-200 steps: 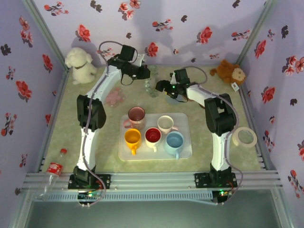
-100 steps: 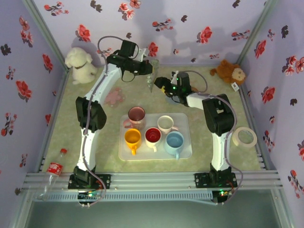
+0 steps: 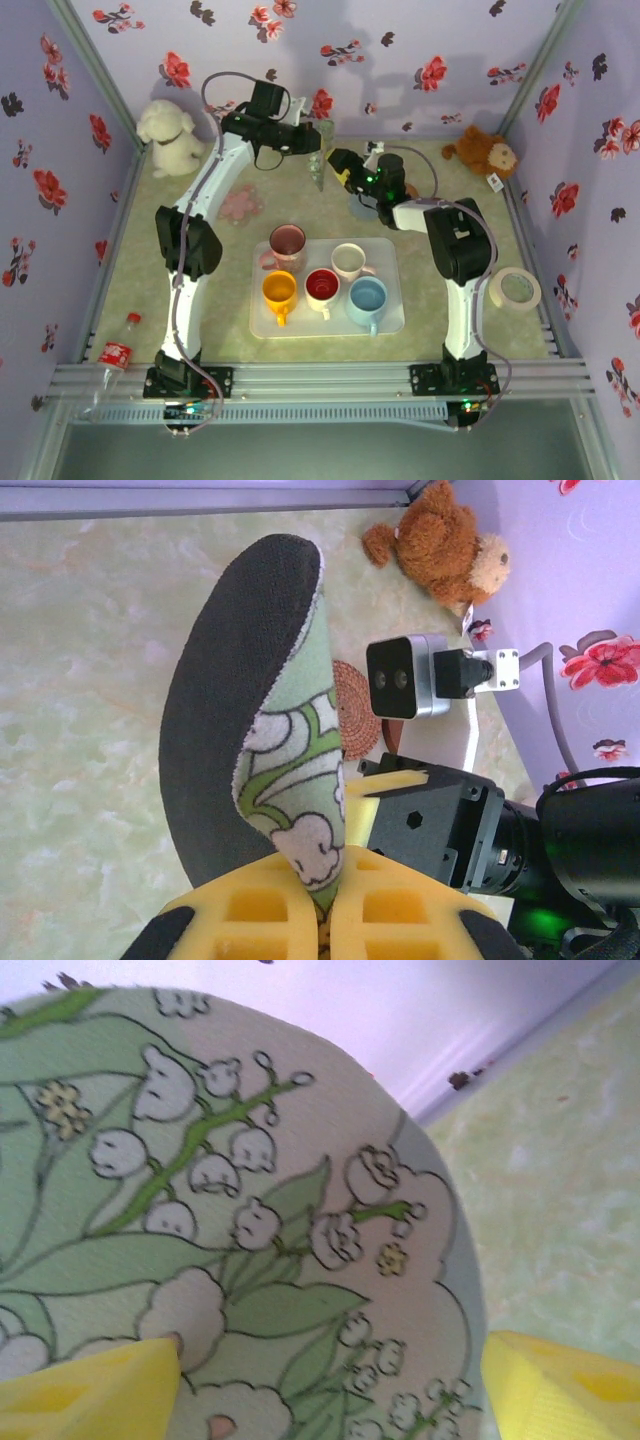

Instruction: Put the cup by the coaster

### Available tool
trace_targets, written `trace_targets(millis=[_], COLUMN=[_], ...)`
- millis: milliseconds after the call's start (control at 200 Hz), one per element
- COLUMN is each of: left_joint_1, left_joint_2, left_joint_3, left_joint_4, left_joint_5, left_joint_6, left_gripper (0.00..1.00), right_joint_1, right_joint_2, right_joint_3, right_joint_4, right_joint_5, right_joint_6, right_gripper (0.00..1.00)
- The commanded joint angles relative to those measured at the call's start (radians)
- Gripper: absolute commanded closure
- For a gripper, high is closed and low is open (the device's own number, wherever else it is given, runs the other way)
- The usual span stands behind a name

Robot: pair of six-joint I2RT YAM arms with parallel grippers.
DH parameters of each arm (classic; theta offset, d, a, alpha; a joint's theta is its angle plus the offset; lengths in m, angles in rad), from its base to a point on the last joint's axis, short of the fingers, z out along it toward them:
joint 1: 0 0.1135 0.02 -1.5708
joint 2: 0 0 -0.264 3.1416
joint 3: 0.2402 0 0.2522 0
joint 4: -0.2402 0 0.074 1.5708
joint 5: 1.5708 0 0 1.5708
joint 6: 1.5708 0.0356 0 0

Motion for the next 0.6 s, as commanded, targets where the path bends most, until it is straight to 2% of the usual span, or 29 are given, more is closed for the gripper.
trace_targets(millis=[0,215,515,540,595], left_joint_1=[-0.012,0.001,0.0,-0.002,-0.002], left_joint_2=[-0.064,-0.033,0.05,0.055,0.064], left_joint_3=[0.018,-0.038,-0.045,-0.047,-0.047], left_joint_4=[-0.003,-0.022,-0.024,-0.025,-0.026], left_joint_5=[0.028,0.001,0.031,0.031,0.033], left_joint_6=[-0.005,0.02,0.027,0.028,0.029], left_gripper=[1.0,1.0,1.0,1.0,1.0], right_joint_1=[0.008,-0.035,-0.09,-0.092,-0.098], right_joint_2=[0.049,-0.054,-0.292,-0.308,-0.338], right_joint_3=[0.049,-0.038,-0.129,-0.133,-0.139], right_joint_4=[0.091,-0.006,-0.407,-0.437,-0.492], right_joint_5=[-0.012,0.032,0.136,0.152,0.18], right_joint_6=[0.06,-0.032,-0.33,-0.35,-0.385], right_gripper=[0.2,0.2,0.18,0.17,0.07])
